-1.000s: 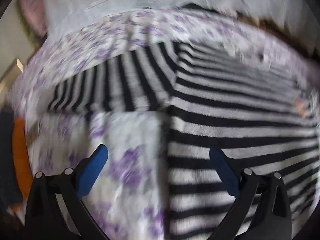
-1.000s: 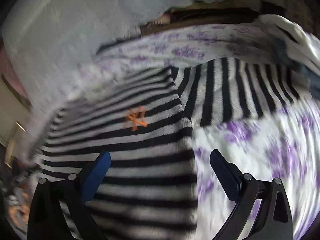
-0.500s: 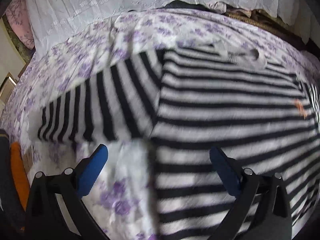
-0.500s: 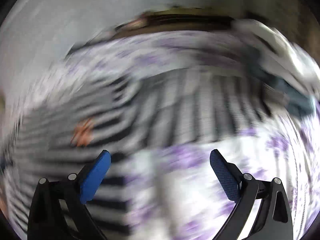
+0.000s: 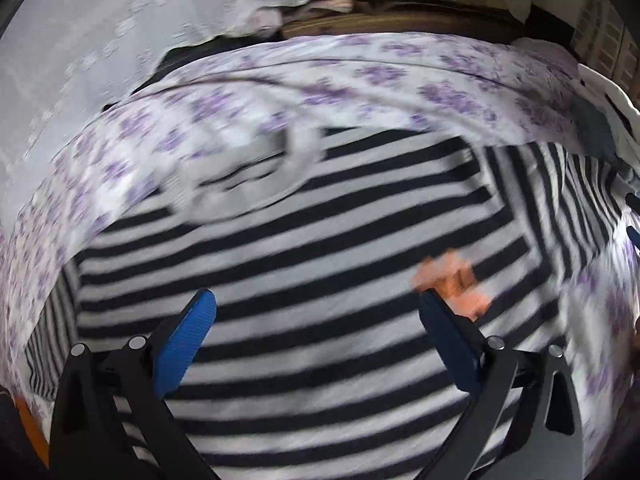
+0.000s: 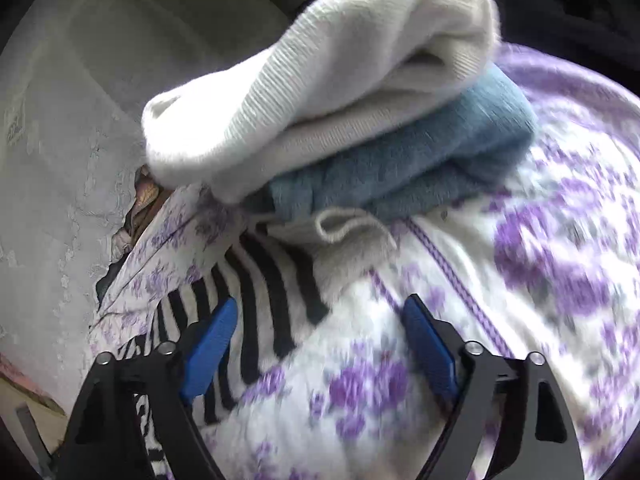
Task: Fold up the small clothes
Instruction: 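Close the right tool on the grey sleeve cuff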
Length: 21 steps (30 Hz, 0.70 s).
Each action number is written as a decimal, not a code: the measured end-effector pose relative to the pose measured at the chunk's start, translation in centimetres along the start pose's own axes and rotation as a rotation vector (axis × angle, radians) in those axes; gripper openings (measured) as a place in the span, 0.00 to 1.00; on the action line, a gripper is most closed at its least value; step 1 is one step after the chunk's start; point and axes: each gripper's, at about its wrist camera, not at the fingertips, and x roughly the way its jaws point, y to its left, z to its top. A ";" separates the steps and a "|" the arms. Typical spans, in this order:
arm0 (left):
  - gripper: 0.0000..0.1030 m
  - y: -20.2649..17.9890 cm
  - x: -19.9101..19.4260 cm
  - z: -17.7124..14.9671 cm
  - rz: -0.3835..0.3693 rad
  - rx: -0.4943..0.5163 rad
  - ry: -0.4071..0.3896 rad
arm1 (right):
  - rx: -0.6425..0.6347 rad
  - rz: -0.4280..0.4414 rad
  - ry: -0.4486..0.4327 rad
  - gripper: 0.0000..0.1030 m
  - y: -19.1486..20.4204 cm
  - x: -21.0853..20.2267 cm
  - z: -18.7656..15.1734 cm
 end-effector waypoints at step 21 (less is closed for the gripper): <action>0.96 -16.0 5.6 4.9 0.019 0.169 -0.095 | 0.062 -0.198 -0.235 0.39 -3.1 -4.2 1.1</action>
